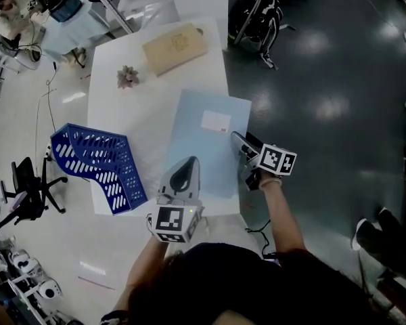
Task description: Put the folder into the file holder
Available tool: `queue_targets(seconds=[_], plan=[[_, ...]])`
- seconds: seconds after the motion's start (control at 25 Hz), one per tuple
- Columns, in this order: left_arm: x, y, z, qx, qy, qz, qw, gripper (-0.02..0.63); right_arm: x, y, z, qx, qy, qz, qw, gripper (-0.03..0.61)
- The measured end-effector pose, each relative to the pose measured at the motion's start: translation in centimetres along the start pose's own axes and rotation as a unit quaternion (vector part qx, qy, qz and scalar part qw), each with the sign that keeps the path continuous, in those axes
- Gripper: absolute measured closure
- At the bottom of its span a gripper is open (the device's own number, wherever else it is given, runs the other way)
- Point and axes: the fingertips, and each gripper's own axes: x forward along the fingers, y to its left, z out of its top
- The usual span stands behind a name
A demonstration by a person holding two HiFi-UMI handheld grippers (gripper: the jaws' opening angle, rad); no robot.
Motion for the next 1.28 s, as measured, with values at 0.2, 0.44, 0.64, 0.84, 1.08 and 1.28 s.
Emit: queue_targets(seconds=[0.2, 0.44, 0.64, 0.84, 1.08, 1.28], plan=[[0.2, 0.4, -0.3, -0.003, 0.009, 0.009, 0.9999, 0.607, 0.8, -0.4, -0.4, 0.027, 0.005, 0.016, 1.000, 0.290], [0.3, 0.6, -0.9, 0.001, 0.012, 0.008, 0.9999, 0.607, 1.6, -0.3, -0.5, 0.071, 0.015, 0.060, 0.996, 0.290], [0.3, 1.4, -1.0, 0.005, 0.006, 0.017, 0.9998, 0.607, 2.2, 0.3, -0.9, 0.108, 0.033, 0.094, 0.989, 0.291], [0.0, 1.9, -1.1, 0.011, 0.002, 0.021, 0.9997, 0.607, 1.9, 0.2, -1.0, 0.127, 0.035, 0.107, 0.986, 0.342], [-0.5, 2.2, -1.0, 0.004, 0.017, 0.026, 0.9995, 0.607, 0.8, -0.6, -1.4, 0.161, 0.033, 0.092, 0.982, 0.382], [-0.8, 2.3, -0.7, 0.005, 0.013, 0.029, 0.9995, 0.607, 0.0, 0.1, -0.8, 0.173, 0.019, 0.116, 0.978, 0.416]])
